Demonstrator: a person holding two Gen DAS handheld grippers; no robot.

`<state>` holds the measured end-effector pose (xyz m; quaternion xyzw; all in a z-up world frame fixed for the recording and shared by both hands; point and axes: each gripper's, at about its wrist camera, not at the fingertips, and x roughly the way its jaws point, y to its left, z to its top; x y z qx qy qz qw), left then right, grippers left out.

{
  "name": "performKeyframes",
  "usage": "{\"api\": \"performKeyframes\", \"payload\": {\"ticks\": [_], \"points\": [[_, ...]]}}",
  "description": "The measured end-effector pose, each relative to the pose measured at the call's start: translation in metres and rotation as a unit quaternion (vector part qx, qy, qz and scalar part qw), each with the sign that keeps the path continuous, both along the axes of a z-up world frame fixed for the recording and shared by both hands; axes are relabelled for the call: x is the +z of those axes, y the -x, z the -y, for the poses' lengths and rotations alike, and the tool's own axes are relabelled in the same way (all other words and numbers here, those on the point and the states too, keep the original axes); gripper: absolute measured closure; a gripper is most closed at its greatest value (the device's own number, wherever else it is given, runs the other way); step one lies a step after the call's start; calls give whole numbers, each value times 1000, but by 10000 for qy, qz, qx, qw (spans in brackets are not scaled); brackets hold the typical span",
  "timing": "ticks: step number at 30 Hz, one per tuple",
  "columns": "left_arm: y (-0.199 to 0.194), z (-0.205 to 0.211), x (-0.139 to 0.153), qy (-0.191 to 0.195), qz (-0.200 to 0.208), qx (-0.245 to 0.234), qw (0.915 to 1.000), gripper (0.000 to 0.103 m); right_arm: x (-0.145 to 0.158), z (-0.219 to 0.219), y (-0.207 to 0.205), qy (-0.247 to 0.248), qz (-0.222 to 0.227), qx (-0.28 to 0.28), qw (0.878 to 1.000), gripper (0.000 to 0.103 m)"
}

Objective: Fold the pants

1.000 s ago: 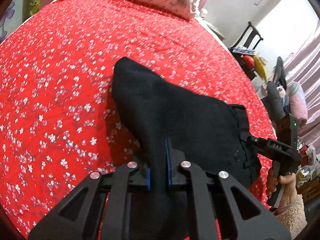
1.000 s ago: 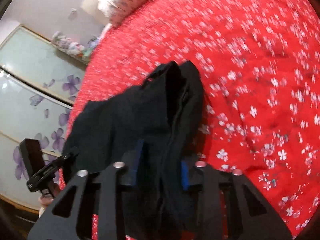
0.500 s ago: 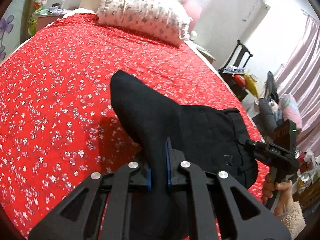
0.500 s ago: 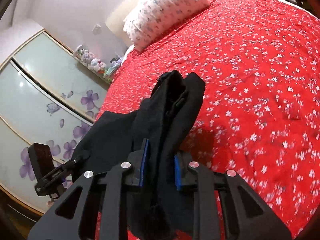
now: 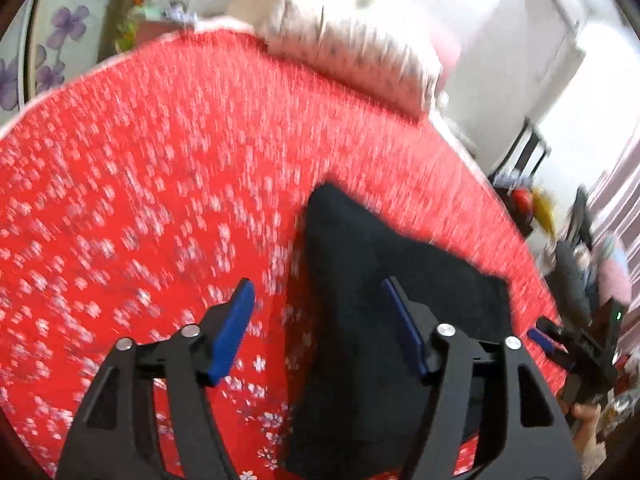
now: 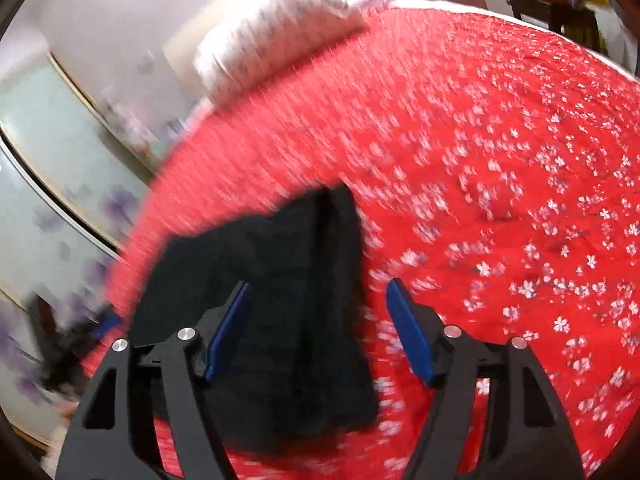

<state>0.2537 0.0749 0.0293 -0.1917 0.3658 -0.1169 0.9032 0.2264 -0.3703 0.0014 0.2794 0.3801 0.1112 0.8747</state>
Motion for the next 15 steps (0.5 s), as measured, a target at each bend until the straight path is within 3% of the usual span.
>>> {"api": "performKeyframes", "payload": {"ticks": [2, 4, 6, 7, 9, 11, 12, 15], "points": [[6, 7, 15, 326, 206, -306, 9988, 17, 10, -2, 5, -757, 142, 257, 9967, 14], [6, 27, 21, 497, 213, -846, 9949, 12, 12, -17, 3, -972, 47, 542, 9938, 11], [0, 50, 15, 361, 17, -1191, 9922, 12, 7, -32, -2, -988, -185, 740, 9922, 11], [-5, 58, 7, 214, -139, -1192, 9925, 12, 3, -38, -6, -949, -313, 764, 9921, 11], [-21, 68, -18, -16, -667, -1065, 9921, 12, -23, -41, -14, -423, -987, 450, 9932, 11], [-37, 66, -52, 10, -1259, -911, 9879, 15, -50, -38, -17, -444, -1160, 351, 9916, 11], [-40, 63, -63, 138, -1244, -857, 9884, 15, -53, -37, -15, -530, -982, 284, 9933, 10], [-34, 68, -59, -16, -1009, -771, 9919, 11, -51, -42, -9, -389, -842, 237, 9954, 10]]}}
